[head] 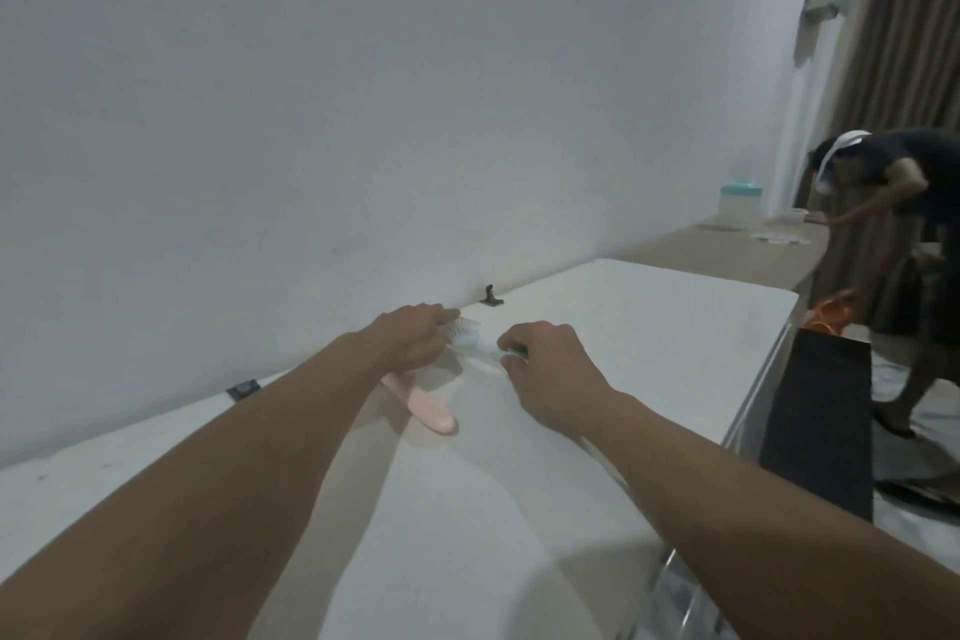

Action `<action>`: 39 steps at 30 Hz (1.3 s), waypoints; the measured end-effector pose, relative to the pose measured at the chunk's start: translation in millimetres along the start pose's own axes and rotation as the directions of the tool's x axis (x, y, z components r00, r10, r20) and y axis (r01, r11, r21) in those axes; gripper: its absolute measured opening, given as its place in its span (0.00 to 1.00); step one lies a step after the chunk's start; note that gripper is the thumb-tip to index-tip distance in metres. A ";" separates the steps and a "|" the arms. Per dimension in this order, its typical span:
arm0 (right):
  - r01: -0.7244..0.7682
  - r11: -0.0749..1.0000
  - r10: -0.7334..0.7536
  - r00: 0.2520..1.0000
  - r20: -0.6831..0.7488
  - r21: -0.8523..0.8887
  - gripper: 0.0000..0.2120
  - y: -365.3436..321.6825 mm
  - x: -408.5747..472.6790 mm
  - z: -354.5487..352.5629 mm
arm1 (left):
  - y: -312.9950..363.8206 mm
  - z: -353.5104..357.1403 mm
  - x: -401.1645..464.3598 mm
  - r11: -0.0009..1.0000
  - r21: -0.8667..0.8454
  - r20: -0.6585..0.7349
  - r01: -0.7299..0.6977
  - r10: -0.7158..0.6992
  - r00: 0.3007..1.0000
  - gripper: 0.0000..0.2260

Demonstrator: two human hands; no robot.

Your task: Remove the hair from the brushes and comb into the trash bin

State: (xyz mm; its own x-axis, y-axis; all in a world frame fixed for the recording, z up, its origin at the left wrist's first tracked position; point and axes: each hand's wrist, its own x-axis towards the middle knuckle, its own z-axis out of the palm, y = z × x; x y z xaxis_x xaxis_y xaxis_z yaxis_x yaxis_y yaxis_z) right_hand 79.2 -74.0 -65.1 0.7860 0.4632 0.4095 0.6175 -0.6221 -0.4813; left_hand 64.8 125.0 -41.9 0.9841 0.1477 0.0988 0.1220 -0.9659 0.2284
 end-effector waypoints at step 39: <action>0.039 0.998 -0.037 0.998 0.051 -0.044 0.16 -10.1 -8.4 13.6 | -3.2 8.4 -16.3 0.986 -0.162 -0.268 0.048 -0.091 0.959 0.25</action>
State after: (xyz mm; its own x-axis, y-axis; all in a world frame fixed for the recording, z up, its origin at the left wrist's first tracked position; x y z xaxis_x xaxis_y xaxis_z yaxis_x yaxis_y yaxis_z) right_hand 66.8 -63.0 -74.3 0.7632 0.5172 0.3872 0.6458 -0.6304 -0.4307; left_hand 49.4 123.9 -52.3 0.8981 0.2867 0.3334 0.1471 -0.9104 0.3867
